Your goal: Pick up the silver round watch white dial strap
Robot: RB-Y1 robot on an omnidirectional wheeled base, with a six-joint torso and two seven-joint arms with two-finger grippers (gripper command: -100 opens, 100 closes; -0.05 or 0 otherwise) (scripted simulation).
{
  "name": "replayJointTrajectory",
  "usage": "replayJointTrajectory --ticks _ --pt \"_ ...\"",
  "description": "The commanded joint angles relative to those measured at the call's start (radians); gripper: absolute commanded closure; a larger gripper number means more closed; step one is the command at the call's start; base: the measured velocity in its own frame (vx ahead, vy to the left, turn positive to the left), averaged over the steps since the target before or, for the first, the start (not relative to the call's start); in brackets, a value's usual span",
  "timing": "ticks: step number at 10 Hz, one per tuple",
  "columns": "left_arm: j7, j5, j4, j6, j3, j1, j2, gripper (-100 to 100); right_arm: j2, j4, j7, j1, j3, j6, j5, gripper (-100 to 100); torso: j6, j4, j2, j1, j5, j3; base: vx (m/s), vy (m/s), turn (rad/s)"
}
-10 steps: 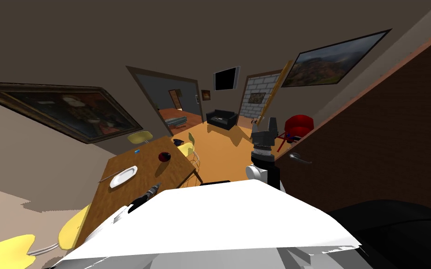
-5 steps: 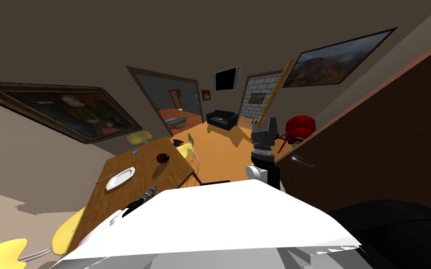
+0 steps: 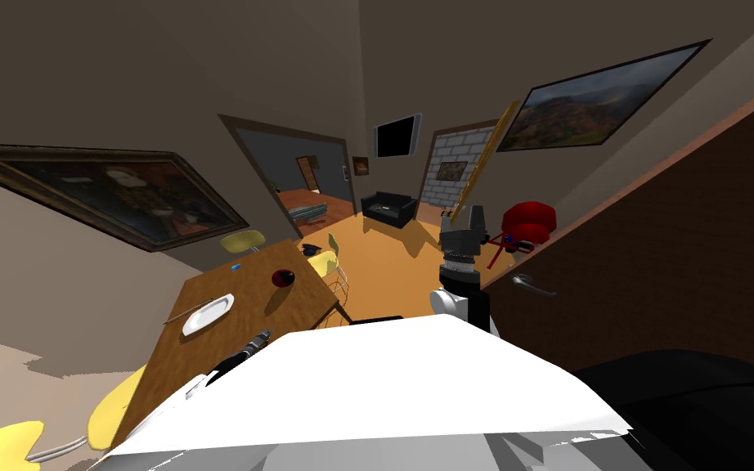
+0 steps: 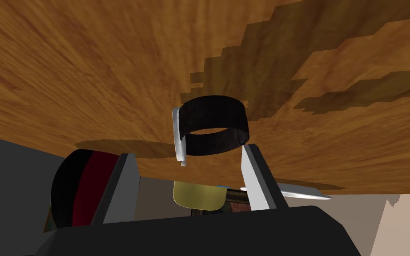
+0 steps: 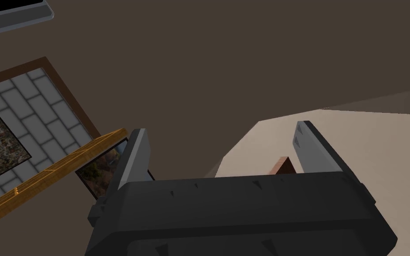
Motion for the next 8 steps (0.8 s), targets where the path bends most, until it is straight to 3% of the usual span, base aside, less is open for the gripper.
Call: replayJointTrajectory --ticks 1,4,5,6,8 --pt "0.0 0.0 0.0 0.0 0.0 0.0 0.0 100 0.0 0.0 0.0 0.0 0.0 0.0 0.0 0 0.0 0.0 0.0 0.0 0.0 0.0 0.003 -0.003 -0.014" --pt "0.001 0.001 -0.002 -0.001 0.002 -0.003 0.0 100 0.0 0.0 0.0 0.0 0.0 0.0 0.0 0 -0.001 -0.002 -0.001 0.002 0.001 -0.001 0.0 0.0 0.0" --pt "0.001 0.001 -0.002 -0.001 0.002 -0.003 0.0 0 0.0 0.0 0.0 0.0 0.0 0.0 0.0 0 -0.001 -0.002 -0.001 0.002 0.001 -0.001 0.0 0.0 0.0" --pt "0.004 -0.003 -0.037 0.034 0.001 0.007 -0.001 100 0.0 0.0 0.0 0.0 0.0 0.0 0.0 0 -0.001 -0.002 -0.001 0.002 0.001 -0.001 -0.032 0.022 -0.018" --pt "0.005 -0.006 -0.083 0.07 0.007 0.02 -0.003 100 0.0 0.0 0.0 0.0 0.0 0.0 0.0 0 -0.001 -0.001 0.003 0.004 0.001 0.001 -0.057 0.034 -0.016"
